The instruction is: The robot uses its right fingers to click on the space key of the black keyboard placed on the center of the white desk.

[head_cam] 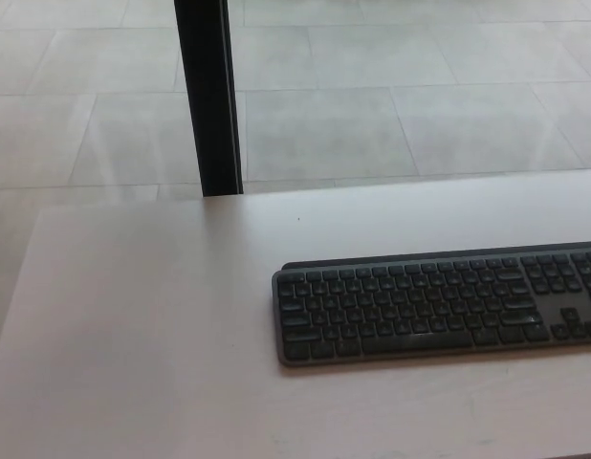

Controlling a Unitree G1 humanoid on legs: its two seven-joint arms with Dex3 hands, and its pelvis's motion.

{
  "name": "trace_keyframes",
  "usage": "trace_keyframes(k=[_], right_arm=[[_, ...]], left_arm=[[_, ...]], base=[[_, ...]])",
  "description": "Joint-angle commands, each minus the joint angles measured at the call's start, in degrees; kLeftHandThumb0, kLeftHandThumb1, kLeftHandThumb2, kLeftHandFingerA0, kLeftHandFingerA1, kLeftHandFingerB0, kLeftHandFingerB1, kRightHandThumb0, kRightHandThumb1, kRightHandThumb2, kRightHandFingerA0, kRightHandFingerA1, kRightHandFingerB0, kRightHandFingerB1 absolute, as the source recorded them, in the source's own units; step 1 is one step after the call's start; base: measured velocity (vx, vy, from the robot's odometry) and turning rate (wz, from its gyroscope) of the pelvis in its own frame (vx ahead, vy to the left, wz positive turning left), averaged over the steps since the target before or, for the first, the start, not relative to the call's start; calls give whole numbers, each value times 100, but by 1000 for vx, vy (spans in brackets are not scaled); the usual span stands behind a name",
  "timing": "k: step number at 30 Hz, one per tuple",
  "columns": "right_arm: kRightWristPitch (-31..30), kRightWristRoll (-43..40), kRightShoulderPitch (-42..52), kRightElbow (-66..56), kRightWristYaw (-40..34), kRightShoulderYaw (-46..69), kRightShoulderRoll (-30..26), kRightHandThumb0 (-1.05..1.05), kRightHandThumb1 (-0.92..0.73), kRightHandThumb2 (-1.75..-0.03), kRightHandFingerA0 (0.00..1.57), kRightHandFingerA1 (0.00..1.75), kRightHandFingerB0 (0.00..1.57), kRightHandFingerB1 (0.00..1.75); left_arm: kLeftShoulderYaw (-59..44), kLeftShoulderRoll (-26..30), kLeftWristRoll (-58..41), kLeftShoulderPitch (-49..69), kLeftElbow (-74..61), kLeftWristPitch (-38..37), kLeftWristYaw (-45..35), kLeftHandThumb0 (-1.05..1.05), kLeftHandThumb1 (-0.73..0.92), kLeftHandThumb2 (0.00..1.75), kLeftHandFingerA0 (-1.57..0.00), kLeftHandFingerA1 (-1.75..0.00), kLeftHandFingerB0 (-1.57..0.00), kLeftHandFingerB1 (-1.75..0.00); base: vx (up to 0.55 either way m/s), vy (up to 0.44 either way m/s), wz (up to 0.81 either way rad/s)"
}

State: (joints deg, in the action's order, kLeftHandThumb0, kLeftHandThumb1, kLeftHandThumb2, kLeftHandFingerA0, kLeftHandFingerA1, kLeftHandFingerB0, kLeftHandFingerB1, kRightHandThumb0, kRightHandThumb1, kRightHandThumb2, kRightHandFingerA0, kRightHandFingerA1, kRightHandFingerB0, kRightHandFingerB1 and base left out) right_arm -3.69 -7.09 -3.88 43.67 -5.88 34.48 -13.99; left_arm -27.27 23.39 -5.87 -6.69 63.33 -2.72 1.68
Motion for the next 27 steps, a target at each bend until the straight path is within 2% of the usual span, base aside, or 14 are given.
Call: trace_keyframes(k=[1,6,7,8,9,10,13,14,15,16,17,19,22,27], right_arm=[[-503,-1671,-385,-509,-1010,1636,-107,-48,-53,-57,75,71,61,62],[-653,-1700,-514,-546,-1047,1977,-126,-48,-56,-58,74,73,62,64],[-635,-1730,-556,-557,-1108,2066,-113,-49,-40,-88,79,82,62,73],[-630,-1837,-625,-572,-1151,2222,-108,-47,-54,-56,79,78,72,73],[-625,-1796,-660,-555,-1212,2259,-132,-49,-53,-55,80,77,76,73],[-639,-1761,-669,-589,-1240,2278,-149,-53,-40,-88,79,83,76,81],[-718,-1669,-706,-654,-1424,2367,-206,-53,-41,-91,81,87,81,88],[-701,-1647,-754,-586,-1511,2412,-258,-53,-58,-57,86,92,77,89],[-881,-1640,-840,-501,-1820,2518,-388,-50,-58,-61,103,143,77,94],[-976,-1636,-863,-478,-1952,2573,-451,-50,-58,-61,103,143,77,94],[-1051,-1729,-884,-679,-2036,2679,-442,-46,-62,-61,88,121,71,97],[-1146,-1820,-982,-911,-2196,2846,-533,-49,-63,-59,95,127,77,98],[-985,-1889,-1367,-807,-2260,2916,-740,-52,-61,-58,87,73,80,86],[-1029,-2058,-1892,-1169,-2029,2775,-910,-44,-62,-58,82,66,61,54]], left_arm=[[-1297,481,-1231,-488,647,-163,455,-56,66,60,-68,-70,-60,-58],[-1400,468,-1067,-502,679,-196,386,-56,68,60,-68,-70,-59,-57],[-1450,466,-1086,-498,693,-218,357,-56,67,60,-68,-70,-60,-58],[-1498,461,-1095,-502,715,-225,314,-55,67,60,-66,-69,-59,-57],[-1515,457,-1078,-520,736,-227,343,-55,67,60,-68,-72,-61,-58],[-1535,454,-1068,-529,754,-243,354,-56,66,60,-69,-71,-60,-58],[-1572,457,-1047,-546,773,-235,370,-55,67,60,-68,-71,-58,-56],[-1598,460,-1068,-554,786,-258,329,-56,66,60,-67,-71,-58,-57],[-1588,468,-1048,-562,792,-237,368,-56,67,60,-68,-68,-59,-56],[-1581,462,-1035,-560,797,-233,386,-56,67,60,-68,-68,-59,-56],[-1575,460,-1032,-557,787,-243,370,-56,67,60,-67,-68,-60,-57],[-1577,458,-1044,-561,809,-273,342,-55,67,60,-68,-69,-61,-57],[-1604,470,-1111,-587,820,-271,324,-56,66,60,-67,-72,-59,-57],[-1516,488,-1071,-573,831,-279,364,-58,68,60,-69,-72,-59,-56]], base=[[0,0,0],[0,0,0],[0,0,0],[0,0,0],[0,0,0],[0,0,0],[0,0,0],[0,0,0],[0,0,0],[0,0,0],[0,0,0],[0,0,0],[0,0,0],[0,0,0]])
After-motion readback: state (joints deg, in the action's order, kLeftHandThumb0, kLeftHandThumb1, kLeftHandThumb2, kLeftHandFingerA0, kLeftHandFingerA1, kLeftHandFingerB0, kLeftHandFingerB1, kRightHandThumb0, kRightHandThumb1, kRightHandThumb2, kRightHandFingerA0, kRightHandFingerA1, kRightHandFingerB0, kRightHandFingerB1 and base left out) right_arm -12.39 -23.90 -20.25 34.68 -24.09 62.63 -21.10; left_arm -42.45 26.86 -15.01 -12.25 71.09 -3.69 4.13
